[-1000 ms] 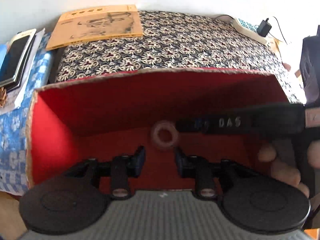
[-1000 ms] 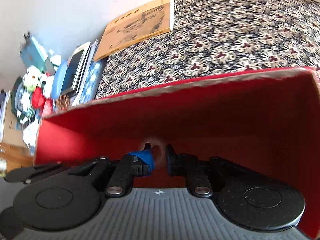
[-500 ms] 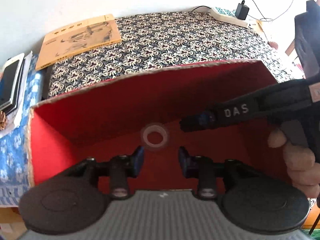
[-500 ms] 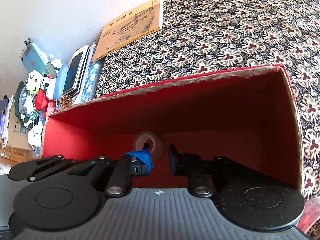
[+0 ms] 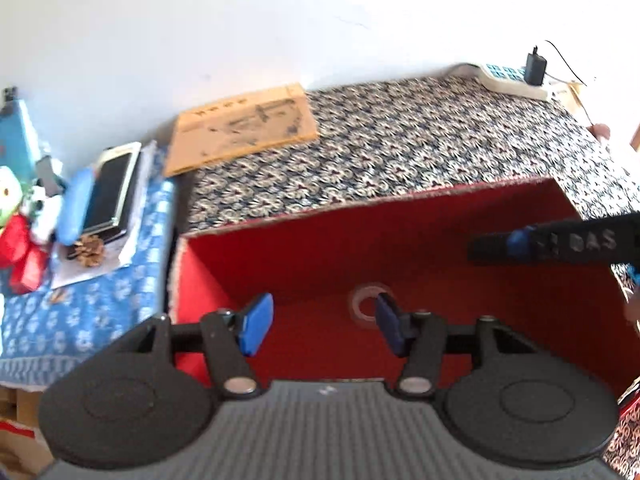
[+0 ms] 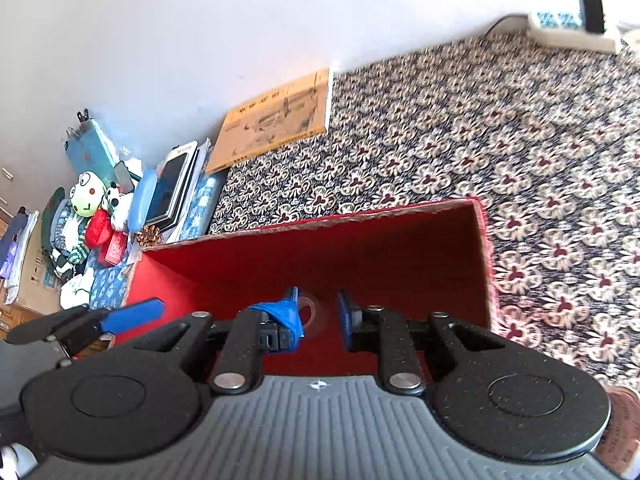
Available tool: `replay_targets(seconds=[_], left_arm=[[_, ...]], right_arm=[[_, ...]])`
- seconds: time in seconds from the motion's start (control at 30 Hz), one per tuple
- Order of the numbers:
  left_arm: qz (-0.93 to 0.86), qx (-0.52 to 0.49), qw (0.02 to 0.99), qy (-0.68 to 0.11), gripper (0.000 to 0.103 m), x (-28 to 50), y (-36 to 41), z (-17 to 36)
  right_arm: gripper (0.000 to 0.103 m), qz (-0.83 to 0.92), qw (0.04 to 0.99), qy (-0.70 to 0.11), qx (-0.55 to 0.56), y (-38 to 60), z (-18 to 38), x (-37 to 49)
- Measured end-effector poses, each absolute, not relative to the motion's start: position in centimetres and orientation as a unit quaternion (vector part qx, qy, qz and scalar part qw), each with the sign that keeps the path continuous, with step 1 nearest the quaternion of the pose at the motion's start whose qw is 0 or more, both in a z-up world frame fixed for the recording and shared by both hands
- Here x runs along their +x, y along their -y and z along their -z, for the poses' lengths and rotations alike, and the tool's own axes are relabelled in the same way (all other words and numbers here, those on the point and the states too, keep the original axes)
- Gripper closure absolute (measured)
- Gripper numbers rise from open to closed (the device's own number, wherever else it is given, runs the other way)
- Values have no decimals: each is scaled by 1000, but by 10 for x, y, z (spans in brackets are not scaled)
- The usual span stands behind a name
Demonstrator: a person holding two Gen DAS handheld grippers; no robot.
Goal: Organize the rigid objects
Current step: 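Lower the tape roll into the red box and open the right gripper, then withdraw the right gripper from the box toward the yellow tape measure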
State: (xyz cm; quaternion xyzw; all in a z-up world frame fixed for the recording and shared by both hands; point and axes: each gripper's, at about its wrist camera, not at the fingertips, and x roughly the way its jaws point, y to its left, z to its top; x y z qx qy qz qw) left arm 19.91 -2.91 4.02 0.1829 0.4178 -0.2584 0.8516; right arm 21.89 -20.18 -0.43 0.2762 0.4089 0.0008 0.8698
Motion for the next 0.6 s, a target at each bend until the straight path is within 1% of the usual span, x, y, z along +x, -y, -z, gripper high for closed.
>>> replay_targets(seconds=[0.33,0.6], left_arm=[[187,194,878,-395,41,165,26,-54],[146,188,883,-405,40,143,21,-60]], right_arm=[[98,7,879,-396,267,197,-3,183],[96,6,889,-384,250,193,-10,156]])
